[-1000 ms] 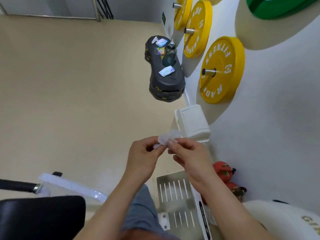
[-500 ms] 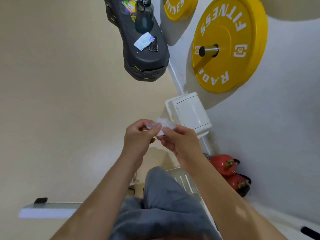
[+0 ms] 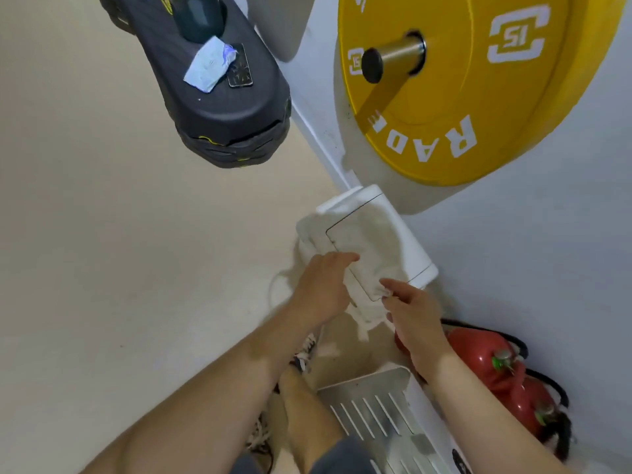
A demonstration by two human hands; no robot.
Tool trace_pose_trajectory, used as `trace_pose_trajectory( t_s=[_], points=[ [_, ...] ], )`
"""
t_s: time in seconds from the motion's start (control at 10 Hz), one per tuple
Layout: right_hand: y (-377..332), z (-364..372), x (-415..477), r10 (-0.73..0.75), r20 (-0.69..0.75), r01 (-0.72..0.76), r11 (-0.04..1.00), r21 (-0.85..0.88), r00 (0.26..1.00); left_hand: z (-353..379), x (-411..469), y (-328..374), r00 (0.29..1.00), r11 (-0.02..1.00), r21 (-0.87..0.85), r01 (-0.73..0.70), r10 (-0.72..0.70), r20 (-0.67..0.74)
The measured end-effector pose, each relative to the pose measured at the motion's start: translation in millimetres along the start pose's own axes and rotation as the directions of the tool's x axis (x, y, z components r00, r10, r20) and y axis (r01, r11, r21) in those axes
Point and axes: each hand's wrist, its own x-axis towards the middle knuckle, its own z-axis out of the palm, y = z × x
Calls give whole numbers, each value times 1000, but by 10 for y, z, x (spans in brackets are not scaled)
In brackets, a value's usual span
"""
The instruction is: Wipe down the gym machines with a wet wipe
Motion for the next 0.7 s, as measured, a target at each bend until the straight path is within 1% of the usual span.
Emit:
trace_pose_trajectory(
  t_s=[0.1, 0.2, 0.3, 0.4, 0.5, 0.6, 0.7],
  points=[
    [279, 194, 666, -58, 63, 73, 956, -284, 996, 314, 870, -373, 990, 953, 288, -96, 61, 129],
    [535, 335, 1171, -101, 164, 163, 890, -426, 981, 564, 1335, -615, 957, 816, 508, -275, 181, 227],
    [713, 410, 1475, -58, 254, 191, 822, -537, 965, 675, 1529, -746, 904, 710, 559, -429, 338, 264],
    [700, 471, 1601, -95, 304, 285, 681, -675, 948, 651, 1716, -790, 892, 696, 560, -450, 372, 255],
    [605, 503, 1621, -132, 285, 291, 713, -638, 949, 566, 1767, -664, 901, 691, 579, -433, 358, 246],
    [526, 490, 1555, -175, 127, 215, 816, -536, 976, 472, 1707, -570, 903, 744, 513, -428, 379, 205],
    [467, 369, 1343, -137, -74, 98, 915, -391, 988, 391, 1552, -509, 948, 816, 482, -319, 262, 184]
  ],
)
